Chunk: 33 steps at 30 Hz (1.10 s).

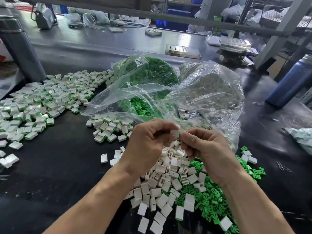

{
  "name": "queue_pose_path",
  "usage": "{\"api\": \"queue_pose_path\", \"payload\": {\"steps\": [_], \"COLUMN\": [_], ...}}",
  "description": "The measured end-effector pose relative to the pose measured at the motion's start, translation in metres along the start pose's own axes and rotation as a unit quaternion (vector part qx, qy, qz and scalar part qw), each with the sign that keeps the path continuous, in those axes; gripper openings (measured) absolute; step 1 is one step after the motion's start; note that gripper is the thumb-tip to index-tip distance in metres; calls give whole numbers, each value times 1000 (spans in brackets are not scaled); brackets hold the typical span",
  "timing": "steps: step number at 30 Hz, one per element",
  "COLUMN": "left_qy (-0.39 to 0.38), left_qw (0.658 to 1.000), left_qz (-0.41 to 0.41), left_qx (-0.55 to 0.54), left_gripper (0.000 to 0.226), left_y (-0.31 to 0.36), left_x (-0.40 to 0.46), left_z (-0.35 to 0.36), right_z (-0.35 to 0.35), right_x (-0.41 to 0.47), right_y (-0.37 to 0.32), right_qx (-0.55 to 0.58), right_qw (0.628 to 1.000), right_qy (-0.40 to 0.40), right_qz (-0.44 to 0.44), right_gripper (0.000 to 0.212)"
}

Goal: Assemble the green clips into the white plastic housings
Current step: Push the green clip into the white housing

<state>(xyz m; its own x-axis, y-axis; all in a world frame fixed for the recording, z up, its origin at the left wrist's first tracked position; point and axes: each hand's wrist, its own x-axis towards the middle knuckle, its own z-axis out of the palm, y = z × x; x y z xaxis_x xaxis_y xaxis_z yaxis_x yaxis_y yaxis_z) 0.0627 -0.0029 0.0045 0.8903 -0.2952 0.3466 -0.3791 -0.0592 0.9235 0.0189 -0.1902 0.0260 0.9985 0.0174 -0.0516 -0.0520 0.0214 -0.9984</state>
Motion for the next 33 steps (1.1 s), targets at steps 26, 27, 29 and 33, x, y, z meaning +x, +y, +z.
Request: {"api": "queue_pose_path", "payload": {"steps": [26, 27, 29, 33], "left_qy": [30, 21, 7, -14], "left_qw": [997, 998, 999, 999], "left_qz": [36, 31, 29, 32], "left_qx": [55, 42, 26, 13], "left_gripper": [28, 30, 36, 39], "left_y": [0, 1, 2, 4], "left_x": [0, 0, 0, 1], "left_z": [4, 4, 3, 1], "right_z": [5, 4, 2, 2], "right_x": [1, 1, 1, -1], "right_y": [-3, -4, -6, -8], "right_qx": [145, 130, 106, 88], "right_qw": [986, 989, 992, 995], "right_qy": [-3, -5, -6, -15], "right_qz": [79, 73, 62, 54], "right_gripper": [16, 16, 18, 20]}}
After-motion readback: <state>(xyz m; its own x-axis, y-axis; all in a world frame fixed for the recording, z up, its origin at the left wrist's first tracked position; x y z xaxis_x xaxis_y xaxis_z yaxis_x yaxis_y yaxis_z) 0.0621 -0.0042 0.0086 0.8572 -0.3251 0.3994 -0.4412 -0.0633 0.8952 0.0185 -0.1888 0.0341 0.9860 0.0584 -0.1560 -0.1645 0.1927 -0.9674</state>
